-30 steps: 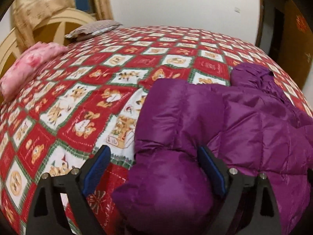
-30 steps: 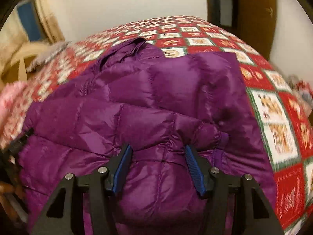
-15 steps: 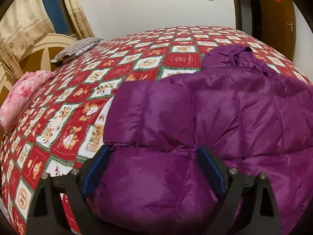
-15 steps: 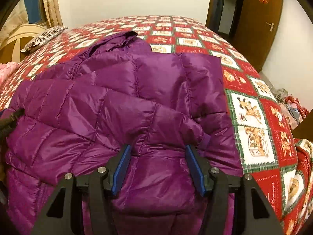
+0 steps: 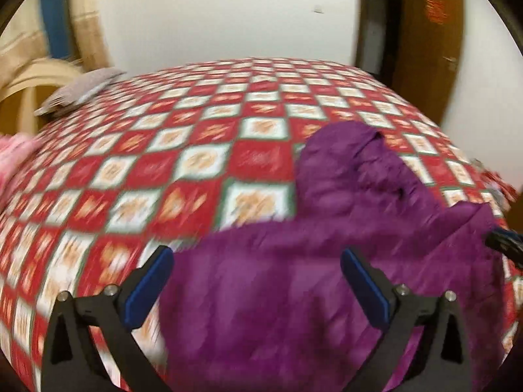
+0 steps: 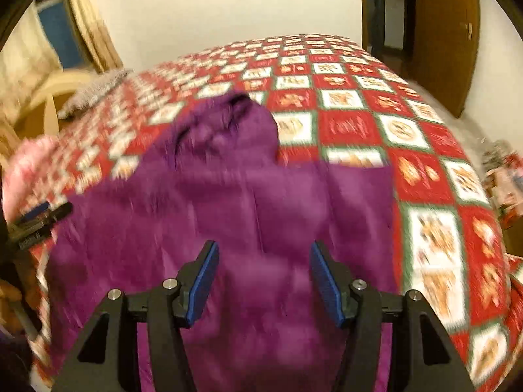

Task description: Fold large clothes

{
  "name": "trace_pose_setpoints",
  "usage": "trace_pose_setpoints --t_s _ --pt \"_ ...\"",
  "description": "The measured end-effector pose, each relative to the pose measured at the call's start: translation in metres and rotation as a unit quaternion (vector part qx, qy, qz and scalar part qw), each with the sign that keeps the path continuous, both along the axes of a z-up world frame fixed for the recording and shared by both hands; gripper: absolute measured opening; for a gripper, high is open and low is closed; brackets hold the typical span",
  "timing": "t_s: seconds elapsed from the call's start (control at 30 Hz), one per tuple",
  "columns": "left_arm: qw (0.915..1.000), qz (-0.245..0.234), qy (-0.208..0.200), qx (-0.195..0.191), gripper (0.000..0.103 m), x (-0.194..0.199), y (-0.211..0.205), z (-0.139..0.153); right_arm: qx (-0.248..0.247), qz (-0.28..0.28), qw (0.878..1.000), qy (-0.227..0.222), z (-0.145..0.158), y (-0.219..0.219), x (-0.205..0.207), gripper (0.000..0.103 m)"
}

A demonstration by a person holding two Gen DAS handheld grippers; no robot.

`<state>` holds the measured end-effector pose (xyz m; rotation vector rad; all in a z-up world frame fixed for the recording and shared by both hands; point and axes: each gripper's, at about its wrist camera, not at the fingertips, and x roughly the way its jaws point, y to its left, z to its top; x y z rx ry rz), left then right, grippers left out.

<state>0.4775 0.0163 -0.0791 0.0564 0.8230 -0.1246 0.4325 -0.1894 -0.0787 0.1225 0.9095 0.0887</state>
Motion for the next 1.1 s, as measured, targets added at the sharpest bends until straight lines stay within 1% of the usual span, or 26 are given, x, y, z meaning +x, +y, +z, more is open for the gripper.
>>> trace_pose_setpoints --t_s 0.1,0.13,0.17,0.3,0.37,0.43,0.53,0.57,0.63,0.67,0.7,0.73,0.77,0.8,0.83,0.87,0.9,0.97,1.03,1.1 --pt "0.9999 -0.009 0.009 0.003 0.103 0.039 -0.012 0.000 0.028 -0.002 0.999 0.029 0.001 0.018 0.056 0.060" --pt "0.9997 -0.017 0.017 0.001 0.103 0.056 -0.019 -0.003 0.035 -0.006 0.999 0.041 -0.002 0.024 0.074 0.060" --pt "0.9995 -0.021 0.024 -0.004 0.103 0.066 -0.021 -0.005 0.037 -0.008 0.998 0.050 -0.004 0.031 0.088 0.060" --pt "0.9967 -0.014 0.070 -0.038 0.103 0.118 -0.036 -0.027 0.058 -0.007 0.995 0.084 -0.021 0.043 0.141 0.060" --pt "0.9945 -0.011 0.091 -0.051 0.103 0.136 -0.042 -0.039 0.057 -0.014 0.993 0.098 -0.032 0.045 0.165 0.060" --pt "0.9917 -0.011 0.112 -0.062 0.103 0.151 -0.048 -0.051 0.052 -0.017 0.993 0.101 -0.040 0.046 0.185 0.060" --pt "0.9882 -0.012 0.132 -0.077 0.103 0.168 -0.055 -0.067 0.062 -0.011 0.992 0.109 -0.050 0.049 0.207 0.060" --pt "0.9872 -0.013 0.140 -0.076 0.103 0.173 -0.057 -0.072 0.056 -0.009 0.993 0.106 -0.052 0.048 0.214 0.060" --pt "0.9900 -0.014 0.126 -0.062 0.103 0.176 -0.064 -0.073 0.047 -0.004 0.994 0.094 -0.052 0.053 0.221 0.060" --pt "0.9906 -0.018 0.121 -0.062 0.100 0.176 -0.066 -0.071 0.045 0.003 0.995 0.089 -0.053 0.057 0.224 0.060" --pt "0.9913 -0.030 0.112 -0.064 0.094 0.175 -0.070 -0.069 0.041 0.013 0.995 0.085 -0.053 0.060 0.226 0.060" --pt "0.9917 -0.044 0.103 -0.063 0.068 0.173 -0.074 -0.067 0.027 0.026 0.996 0.081 -0.053 0.067 0.227 0.059" --pt "0.9916 -0.055 0.099 -0.062 0.038 0.174 -0.076 -0.065 0.016 0.033 0.996 0.078 -0.053 0.070 0.227 0.053" --pt "0.9906 -0.066 0.100 -0.066 0.025 0.174 -0.078 -0.063 0.011 0.042 0.996 0.076 -0.053 0.074 0.227 0.029" --pt "0.9887 -0.075 0.105 -0.077 0.009 0.173 -0.080 -0.062 0.023 0.055 0.995 0.076 -0.052 0.076 0.226 0.010" --pt "0.9857 -0.085 0.109 -0.096 0.008 0.173 -0.080 -0.059 0.037 0.062 0.995 0.072 -0.049 0.077 0.224 0.010" --pt "0.9855 -0.085 0.104 -0.103 0.008 0.172 -0.081 -0.054 0.043 0.066 0.995 0.057 -0.042 0.079 0.220 0.008" --pt "0.9879 -0.084 0.070 -0.109 0.008 0.164 -0.082 -0.035 0.046 0.074 0.996 0.028 -0.024 0.082 0.212 0.006" --pt "0.9879 -0.083 0.043 -0.124 0.008 0.156 -0.079 -0.015 0.053 0.077 0.996 -0.002 -0.003 0.083 0.203 0.006" --pt "0.9824 -0.095 0.018 -0.160 0.007 0.150 -0.075 0.006 0.067 0.081 0.994 -0.032 0.020 0.082 0.190 0.005"
